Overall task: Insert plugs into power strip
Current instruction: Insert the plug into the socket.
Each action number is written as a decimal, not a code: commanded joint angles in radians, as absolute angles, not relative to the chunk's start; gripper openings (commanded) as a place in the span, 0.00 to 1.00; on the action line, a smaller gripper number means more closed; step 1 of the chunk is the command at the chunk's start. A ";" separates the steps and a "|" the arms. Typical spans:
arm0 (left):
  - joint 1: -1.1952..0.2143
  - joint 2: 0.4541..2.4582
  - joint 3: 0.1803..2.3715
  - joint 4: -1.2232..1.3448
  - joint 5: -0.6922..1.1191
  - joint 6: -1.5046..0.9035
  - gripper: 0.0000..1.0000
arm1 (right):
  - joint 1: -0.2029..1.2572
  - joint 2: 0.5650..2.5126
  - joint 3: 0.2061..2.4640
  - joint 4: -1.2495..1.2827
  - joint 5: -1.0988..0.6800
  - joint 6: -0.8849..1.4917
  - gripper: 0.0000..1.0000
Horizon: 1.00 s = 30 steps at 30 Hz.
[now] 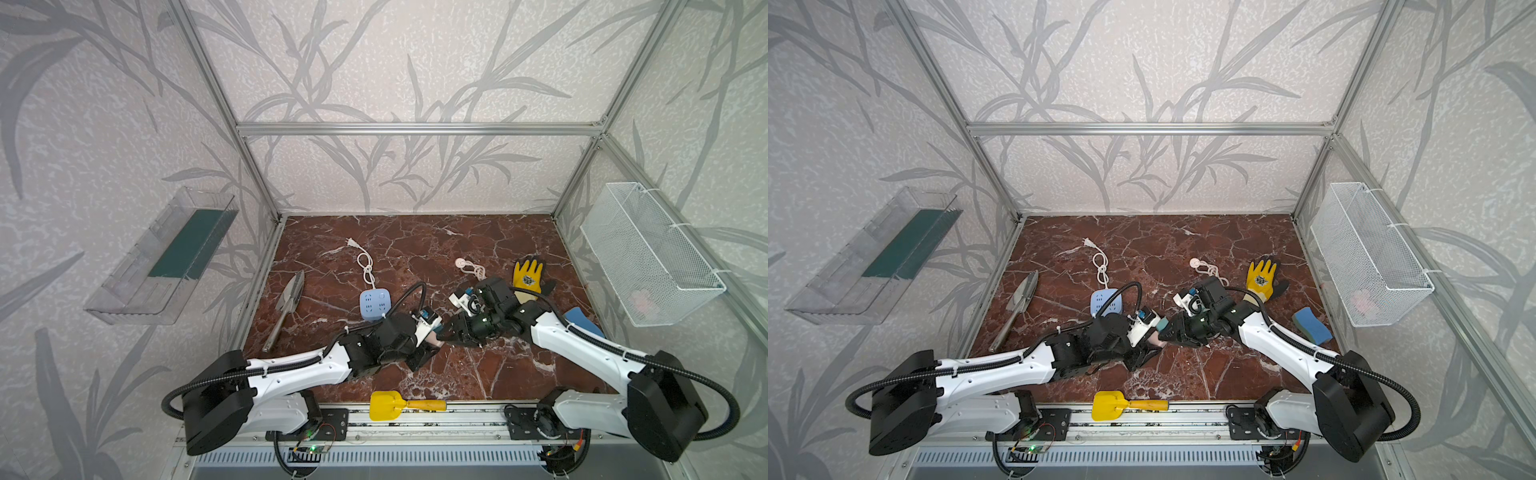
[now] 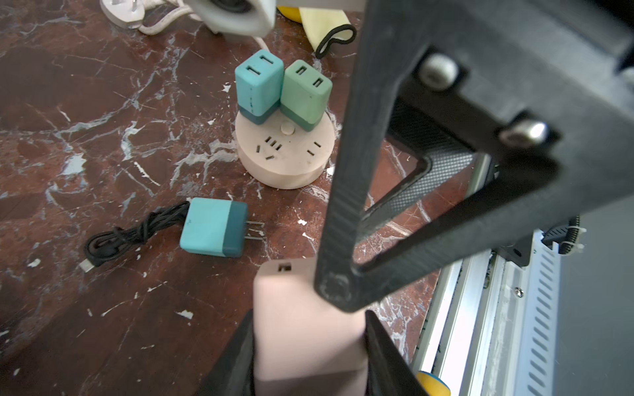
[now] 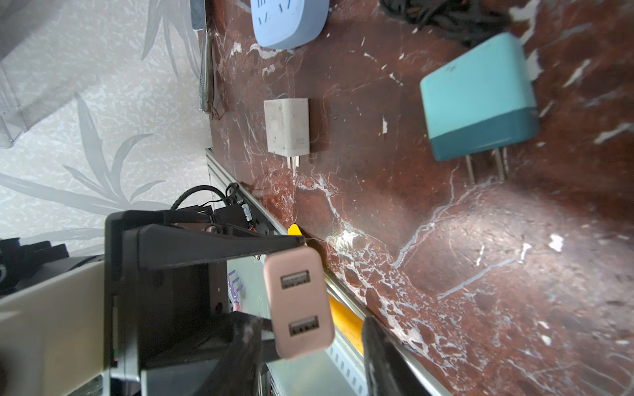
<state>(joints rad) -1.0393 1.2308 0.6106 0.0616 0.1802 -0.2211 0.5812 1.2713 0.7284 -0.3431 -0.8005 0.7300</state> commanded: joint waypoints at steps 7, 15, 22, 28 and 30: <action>-1.043 1.190 0.611 0.087 0.213 -0.203 0.00 | 0.579 1.286 0.740 -0.303 -0.893 0.721 0.47; -1.043 1.192 0.612 0.093 0.219 -0.210 0.00 | 0.578 1.293 0.724 -0.252 -0.911 0.748 0.43; -1.043 1.189 0.610 0.100 0.218 -0.212 0.00 | 0.579 1.289 0.714 -0.252 -0.916 0.751 0.40; -1.043 1.194 0.611 0.109 0.217 -0.215 0.00 | 0.584 1.295 0.709 -0.263 -0.913 0.741 0.39; -1.042 1.193 0.610 0.110 0.218 -0.217 0.00 | 0.585 1.299 0.710 -0.266 -0.909 0.738 0.38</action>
<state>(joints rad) -1.0397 1.2114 0.6106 0.0750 0.2089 -0.2199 0.5812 1.2896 0.7177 -0.2749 -0.8852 0.7502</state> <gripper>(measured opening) 0.413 0.381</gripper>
